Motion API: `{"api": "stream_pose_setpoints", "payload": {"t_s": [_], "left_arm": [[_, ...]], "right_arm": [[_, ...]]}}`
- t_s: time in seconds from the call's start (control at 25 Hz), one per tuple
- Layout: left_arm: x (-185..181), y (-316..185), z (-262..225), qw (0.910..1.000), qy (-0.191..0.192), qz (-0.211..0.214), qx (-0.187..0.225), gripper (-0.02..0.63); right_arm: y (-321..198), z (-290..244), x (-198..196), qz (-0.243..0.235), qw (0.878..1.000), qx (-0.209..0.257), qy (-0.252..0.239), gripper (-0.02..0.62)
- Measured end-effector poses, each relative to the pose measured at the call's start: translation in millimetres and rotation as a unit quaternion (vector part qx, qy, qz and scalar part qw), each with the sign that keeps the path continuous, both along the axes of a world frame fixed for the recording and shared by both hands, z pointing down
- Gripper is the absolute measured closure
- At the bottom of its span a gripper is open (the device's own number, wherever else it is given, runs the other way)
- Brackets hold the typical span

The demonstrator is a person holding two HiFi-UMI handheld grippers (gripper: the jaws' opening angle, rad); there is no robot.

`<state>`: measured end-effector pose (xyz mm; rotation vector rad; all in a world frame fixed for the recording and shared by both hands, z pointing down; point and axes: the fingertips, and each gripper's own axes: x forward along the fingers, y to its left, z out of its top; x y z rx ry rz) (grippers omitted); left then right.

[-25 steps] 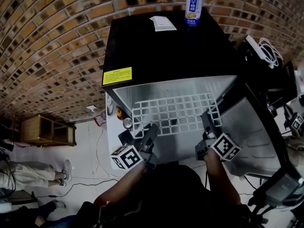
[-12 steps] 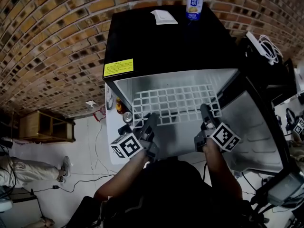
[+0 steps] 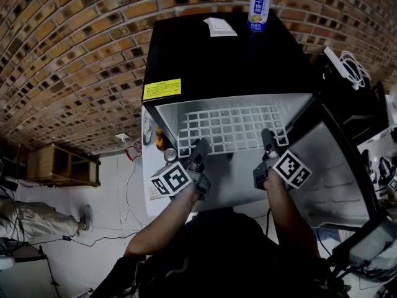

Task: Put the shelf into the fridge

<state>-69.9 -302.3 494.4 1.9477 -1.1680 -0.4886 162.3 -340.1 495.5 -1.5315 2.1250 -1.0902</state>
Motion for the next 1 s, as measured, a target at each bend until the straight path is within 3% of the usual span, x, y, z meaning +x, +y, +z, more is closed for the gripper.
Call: {"api": "stream_pose_setpoints", "payload": {"t_s": [0.16, 0.36, 0.6, 1.0], "left_arm": [[-4, -11, 0, 0.9998, -0.012, -0.012, 0.012, 0.508], [1, -20, 4, 0.9998, 0.018, -0.006, 0.007, 0.509], [-11, -35, -2, 0.9982, -0.030, -0.050, 0.017, 0.499], [-11, -56, -1, 0.9954, -0.023, -0.090, 0.019, 0.489]], "right_arm": [[-11, 2, -2, 0.002, 1.000, 0.010, 0.002, 0.431], [-22, 3, -3, 0.003, 1.000, 0.010, 0.004, 0.431], [-35, 3, -5, 0.005, 1.000, 0.009, 0.006, 0.430], [-56, 3, -7, 0.016, 1.000, 0.015, 0.012, 0.426]]}}
